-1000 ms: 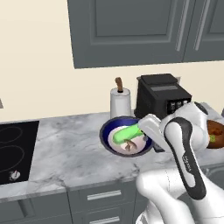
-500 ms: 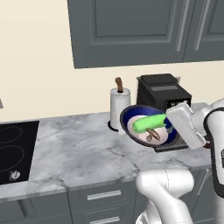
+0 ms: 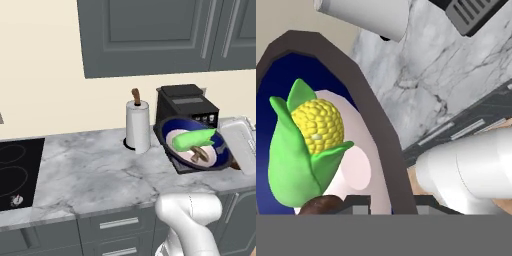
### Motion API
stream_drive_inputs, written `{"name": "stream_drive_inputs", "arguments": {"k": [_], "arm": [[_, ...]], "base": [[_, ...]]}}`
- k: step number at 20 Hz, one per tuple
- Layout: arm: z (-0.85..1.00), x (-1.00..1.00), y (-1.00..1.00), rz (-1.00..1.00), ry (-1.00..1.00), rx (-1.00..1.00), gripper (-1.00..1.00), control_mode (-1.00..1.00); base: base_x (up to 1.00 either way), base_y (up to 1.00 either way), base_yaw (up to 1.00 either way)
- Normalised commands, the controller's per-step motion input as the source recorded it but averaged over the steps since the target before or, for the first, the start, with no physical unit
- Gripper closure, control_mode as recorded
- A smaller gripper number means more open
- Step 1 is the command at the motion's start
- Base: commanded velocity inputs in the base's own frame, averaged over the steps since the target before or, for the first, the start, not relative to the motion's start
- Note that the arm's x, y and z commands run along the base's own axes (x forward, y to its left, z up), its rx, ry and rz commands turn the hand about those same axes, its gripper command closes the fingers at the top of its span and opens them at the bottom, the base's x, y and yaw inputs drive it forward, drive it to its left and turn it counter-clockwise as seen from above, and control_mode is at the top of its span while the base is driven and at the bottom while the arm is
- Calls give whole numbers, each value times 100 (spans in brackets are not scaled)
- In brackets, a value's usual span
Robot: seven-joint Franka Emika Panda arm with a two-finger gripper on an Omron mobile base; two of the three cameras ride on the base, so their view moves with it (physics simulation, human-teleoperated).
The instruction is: Place the bowl containing the mushroom and corn in the microwave. Close the microwave door and press the start button to microwave the meal.
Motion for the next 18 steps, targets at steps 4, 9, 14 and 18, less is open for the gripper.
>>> {"name": "stream_drive_inputs", "arguments": {"k": [4, 9, 14, 18], "arm": [[26, -28, -27, 0, -2, 2, 100, -100], [4, -2, 9, 0, 0, -1, 100, -100], [0, 0, 12, 0, 0, 0, 100, -100], [0, 0, 0, 0, 0, 0, 100, 100]], "base": [[0, 0, 0], [0, 0, 0], [0, 0, 0], [0, 0, 0]]}}
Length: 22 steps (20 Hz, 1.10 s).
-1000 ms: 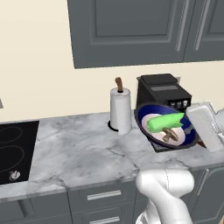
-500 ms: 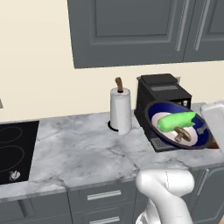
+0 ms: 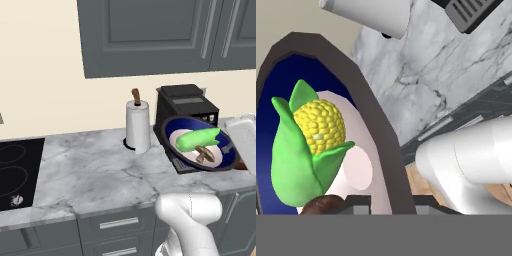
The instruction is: Place the bowl containing the mushroom and corn in the microwave. Close the microwave door and press the start button to microwave the meal.
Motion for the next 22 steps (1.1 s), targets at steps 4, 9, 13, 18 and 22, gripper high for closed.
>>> {"name": "stream_drive_inputs", "arguments": {"k": [4, 9, 13, 18, 22], "arm": [[0, 0, 0, 0, 0, 0, 100, 100], [0, 0, 0, 0, 0, 0, 100, 100], [0, 0, 0, 0, 0, 0, 100, 100], [0, 0, 0, 0, 0, 0, 100, 100], [0, 0, 0, 0, 0, 0, 100, 100]], "base": [[-15, 0, 1], [-47, 0, 20], [-39, 5, 41], [-4, 43, 52], [3, 69, 67]]}}
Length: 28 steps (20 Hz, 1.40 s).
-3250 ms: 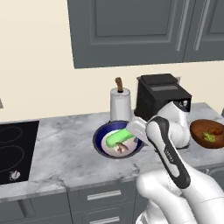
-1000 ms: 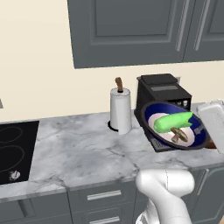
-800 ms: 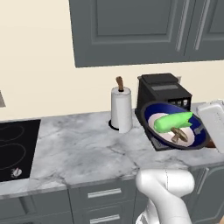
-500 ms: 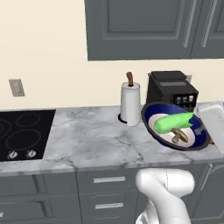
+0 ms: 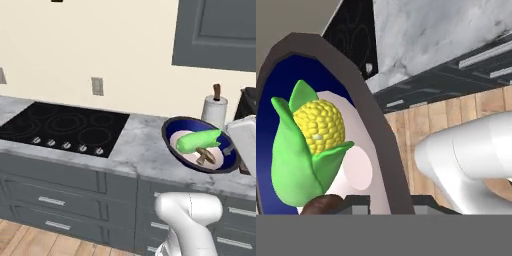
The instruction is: Place the bowl containing the mushroom and corn in the microwave. Close the microwave door and press the start button to microwave the meal.
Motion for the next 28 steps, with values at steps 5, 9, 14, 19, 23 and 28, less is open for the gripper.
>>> {"name": "stream_drive_inputs", "arguments": {"k": [5, 9, 14, 19, 23, 28], "arm": [[0, 0, 0, 0, 0, 0, 100, 100], [0, 0, 0, 0, 0, 0, 100, 100], [0, 0, 0, 0, 0, 0, 100, 100], [0, 0, 0, 0, 0, 0, 100, 100], [0, 0, 0, 0, 0, 0, 100, 100], [0, 0, 0, 0, 0, 0, 100, 100]], "base": [[4, 77, 69], [13, 83, 65], [18, 80, 65], [4, 74, 70], [0, 66, 77], [0, 63, 79]]}}
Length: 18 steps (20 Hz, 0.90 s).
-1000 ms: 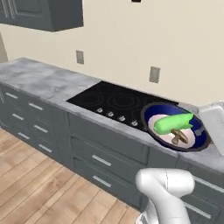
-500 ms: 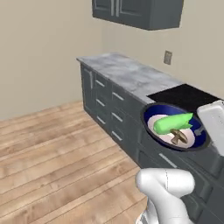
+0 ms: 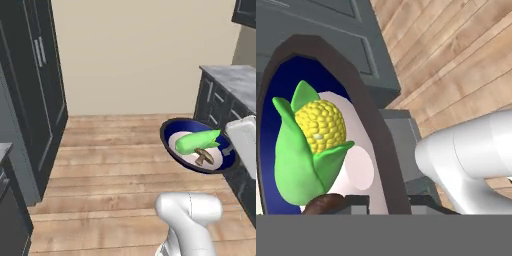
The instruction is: Place the bowl containing the mushroom and corn in the microwave. Close the microwave door and press the start button to microwave the meal.
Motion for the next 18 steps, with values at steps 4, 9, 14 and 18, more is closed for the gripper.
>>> {"name": "stream_drive_inputs", "arguments": {"k": [4, 9, 14, 18], "arm": [[0, 0, 0, 0, 0, 0, 100, 100], [0, 0, 0, 0, 0, 0, 100, 100], [0, 0, 0, 0, 0, 0, 100, 100], [0, 0, 0, 0, 0, 0, 100, 100]], "base": [[0, 64, 78], [0, 65, 78], [0, 63, 79], [0, 63, 78]]}}
